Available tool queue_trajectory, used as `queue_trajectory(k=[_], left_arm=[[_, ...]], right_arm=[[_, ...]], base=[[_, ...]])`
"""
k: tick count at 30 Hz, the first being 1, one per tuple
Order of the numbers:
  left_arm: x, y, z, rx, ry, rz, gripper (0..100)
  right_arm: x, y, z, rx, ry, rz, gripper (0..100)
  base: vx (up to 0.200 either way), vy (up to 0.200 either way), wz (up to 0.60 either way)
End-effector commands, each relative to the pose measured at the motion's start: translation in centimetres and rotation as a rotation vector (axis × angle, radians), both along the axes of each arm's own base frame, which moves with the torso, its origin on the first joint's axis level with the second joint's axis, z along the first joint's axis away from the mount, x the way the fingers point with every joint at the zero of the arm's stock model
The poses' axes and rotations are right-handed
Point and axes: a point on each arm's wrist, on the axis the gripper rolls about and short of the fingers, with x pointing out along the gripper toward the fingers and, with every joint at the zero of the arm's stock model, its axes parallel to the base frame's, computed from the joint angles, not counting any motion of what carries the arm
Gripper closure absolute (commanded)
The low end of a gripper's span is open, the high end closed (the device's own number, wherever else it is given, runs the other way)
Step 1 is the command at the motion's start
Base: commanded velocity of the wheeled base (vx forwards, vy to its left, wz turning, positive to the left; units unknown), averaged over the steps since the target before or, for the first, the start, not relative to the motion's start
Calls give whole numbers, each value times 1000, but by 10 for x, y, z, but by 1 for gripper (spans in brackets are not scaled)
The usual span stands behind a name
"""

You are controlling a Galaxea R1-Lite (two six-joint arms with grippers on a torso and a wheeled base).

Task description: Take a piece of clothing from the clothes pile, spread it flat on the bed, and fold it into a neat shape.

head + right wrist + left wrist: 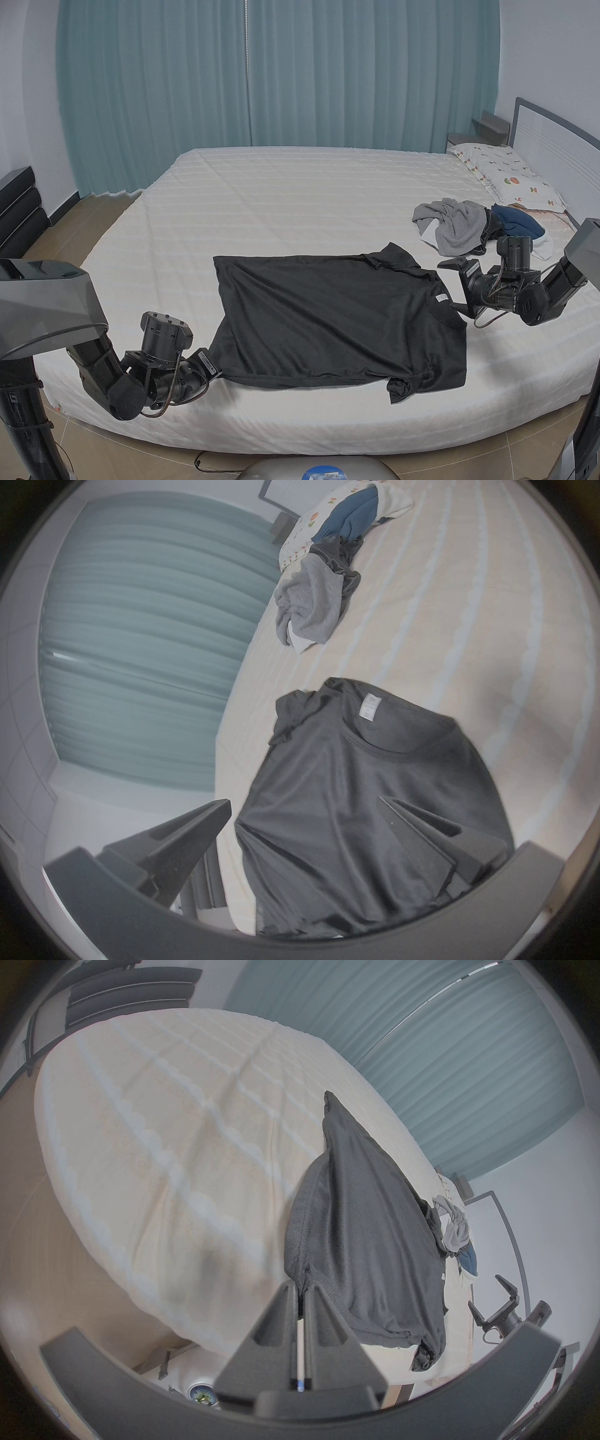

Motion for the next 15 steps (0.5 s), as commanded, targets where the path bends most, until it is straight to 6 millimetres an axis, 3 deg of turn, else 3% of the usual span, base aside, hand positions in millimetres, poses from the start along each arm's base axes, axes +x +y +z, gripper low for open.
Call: queue_trajectory(k=[1,9,15], left_arm=[[-22,15,6,27,18,-2,100],[-42,32,18,23,10,25,100],[-41,47,15,82,21,15,100]], right_arm=[[-34,0,-3,-88,43,58,0],[-68,-12,-10,-191,105,98,0],[-70,-36,-6,-212,164,43,0]], base=[[0,0,0],[0,0,0],[0,0,0]])
